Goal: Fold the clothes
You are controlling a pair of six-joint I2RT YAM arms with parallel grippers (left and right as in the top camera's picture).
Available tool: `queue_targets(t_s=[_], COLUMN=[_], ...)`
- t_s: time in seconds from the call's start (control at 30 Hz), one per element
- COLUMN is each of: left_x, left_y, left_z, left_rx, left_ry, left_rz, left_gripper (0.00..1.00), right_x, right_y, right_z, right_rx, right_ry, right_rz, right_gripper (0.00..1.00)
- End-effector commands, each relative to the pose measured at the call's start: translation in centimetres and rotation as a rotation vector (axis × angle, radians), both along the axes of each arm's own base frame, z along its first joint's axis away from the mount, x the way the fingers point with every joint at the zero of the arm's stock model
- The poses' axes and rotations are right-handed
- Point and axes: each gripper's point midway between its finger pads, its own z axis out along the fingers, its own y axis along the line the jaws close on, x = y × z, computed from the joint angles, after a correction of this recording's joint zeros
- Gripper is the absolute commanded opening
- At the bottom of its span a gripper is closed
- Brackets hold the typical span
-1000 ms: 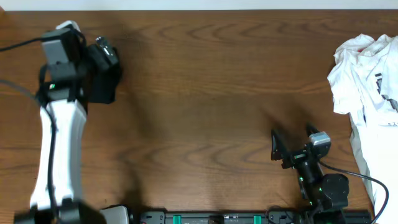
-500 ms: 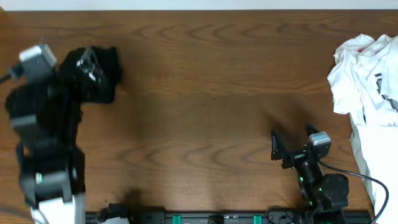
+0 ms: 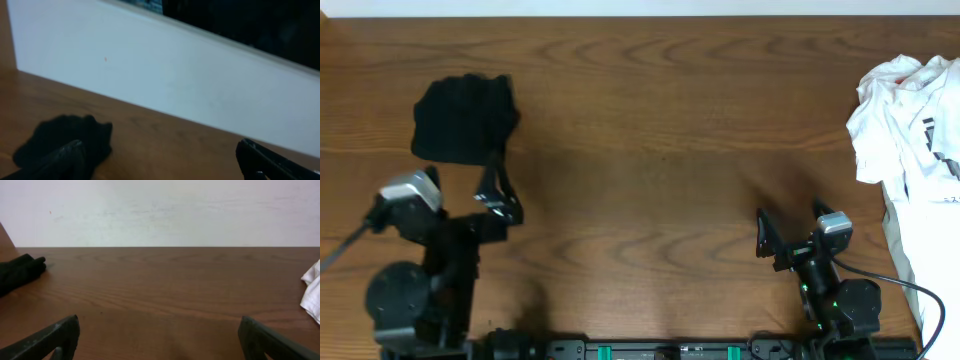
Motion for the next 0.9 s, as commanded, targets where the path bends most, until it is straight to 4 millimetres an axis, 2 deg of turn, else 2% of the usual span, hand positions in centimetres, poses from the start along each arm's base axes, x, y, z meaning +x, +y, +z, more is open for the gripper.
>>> queue_targets(t_s=[0.0, 0.33, 0.43, 0.63, 0.73, 0.87], left_x=[-0.5, -0.4, -0.7, -2.9, -3.6, -3.2], left_y=[-0.8, -0.8, -0.9, -1.1, -0.9, -0.6], left_z=[-2.5, -12.5, -14.8, -20.7, -22.5, -21.8], left_rx=[0.000, -0.007, -0.008, -0.014, -0.008, -0.003], left_ry=[0.022, 0.164, 0.191, 0.380, 0.431, 0.381], left_rz=[-0.033, -0.036, -0.037, -0.045, -0.030, -0.015], left_gripper=[0.98, 0.98, 0.98, 0.98, 0.98, 0.98], right_x=[0.1, 0.1, 0.1, 0.1, 0.1, 0.1], right_y=[-0.3, -0.3, -0.3, -0.3, -0.3, -0.3], right_z=[-0.1, -0.1, -0.1, -0.1, -0.1, -0.1], right_rx=[0.007, 0.007, 0.007, 0.007, 0.007, 0.007], right_ry=[0.002, 0.002, 0.002, 0.002, 0.002, 0.002], right_rz=[-0.016, -0.016, -0.016, -0.017, -0.016, -0.016], right_gripper=[0.99, 0.99, 0.99, 0.99, 0.99, 0.99])
